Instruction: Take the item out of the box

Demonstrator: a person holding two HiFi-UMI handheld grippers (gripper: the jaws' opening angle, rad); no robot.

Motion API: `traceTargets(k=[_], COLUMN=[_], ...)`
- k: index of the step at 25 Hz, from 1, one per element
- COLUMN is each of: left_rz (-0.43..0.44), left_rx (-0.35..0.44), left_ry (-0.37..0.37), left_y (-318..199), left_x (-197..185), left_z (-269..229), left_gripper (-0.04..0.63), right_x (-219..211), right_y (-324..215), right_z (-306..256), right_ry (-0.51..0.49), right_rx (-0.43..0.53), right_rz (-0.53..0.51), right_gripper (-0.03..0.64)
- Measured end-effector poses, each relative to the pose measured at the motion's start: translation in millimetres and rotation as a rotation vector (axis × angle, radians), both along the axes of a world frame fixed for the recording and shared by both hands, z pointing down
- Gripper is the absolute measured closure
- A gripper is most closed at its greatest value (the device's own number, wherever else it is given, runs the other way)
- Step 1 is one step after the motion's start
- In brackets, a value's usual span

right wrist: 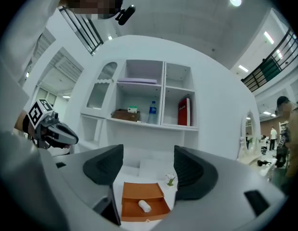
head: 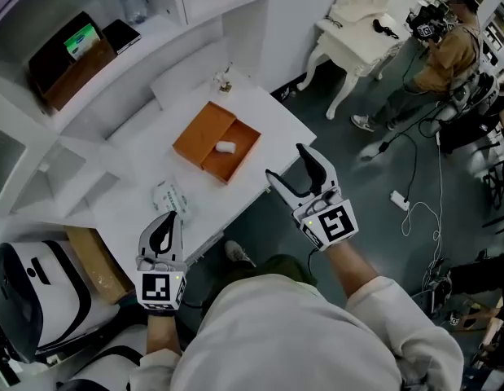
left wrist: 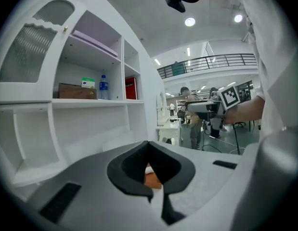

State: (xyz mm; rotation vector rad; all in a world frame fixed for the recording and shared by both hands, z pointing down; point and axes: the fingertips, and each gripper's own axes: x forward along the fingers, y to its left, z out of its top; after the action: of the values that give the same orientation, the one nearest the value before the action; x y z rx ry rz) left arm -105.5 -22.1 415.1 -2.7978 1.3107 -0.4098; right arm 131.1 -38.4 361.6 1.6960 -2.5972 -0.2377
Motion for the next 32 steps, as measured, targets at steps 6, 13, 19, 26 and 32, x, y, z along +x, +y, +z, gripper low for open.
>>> traceTargets(k=[6,13,19,26,32], left_rz=[-0.001,-0.048,-0.129,-0.218,-0.268], left_rx=[-0.007,-0.016,-0.023,-0.056,-0.086], left_ry=[0.006,0.010,0.007,0.002,0.003], left_y=[-26.7,-50.6,-66.5,-83.0,-98.1], left_x=[-2.8,-10.9,-17.1,-25.0,-24.4], left_z=[3.7,8.2,9.6,15.8,26.0], left_gripper=[0.591,0.591,0.591,0.591,0.591], right_x=[-7.8,-19.2,-29.1,-40.8,-49.1], right_y=[-36.0,-77.9,-114.8,-154.0,-180.1], right_z=[9.5,40.4,77.2,129.3,170.2], right_ry=[0.023,0.064,0.123,0.178,0.225], right_rx=[-0.030,-0.096,-0.167,-0.273,-0.345], right_rz=[-0.015,-0.072,-0.157,-0.243,-0.305], right_gripper=[0.279,0.288,0.298,0.307,0.315])
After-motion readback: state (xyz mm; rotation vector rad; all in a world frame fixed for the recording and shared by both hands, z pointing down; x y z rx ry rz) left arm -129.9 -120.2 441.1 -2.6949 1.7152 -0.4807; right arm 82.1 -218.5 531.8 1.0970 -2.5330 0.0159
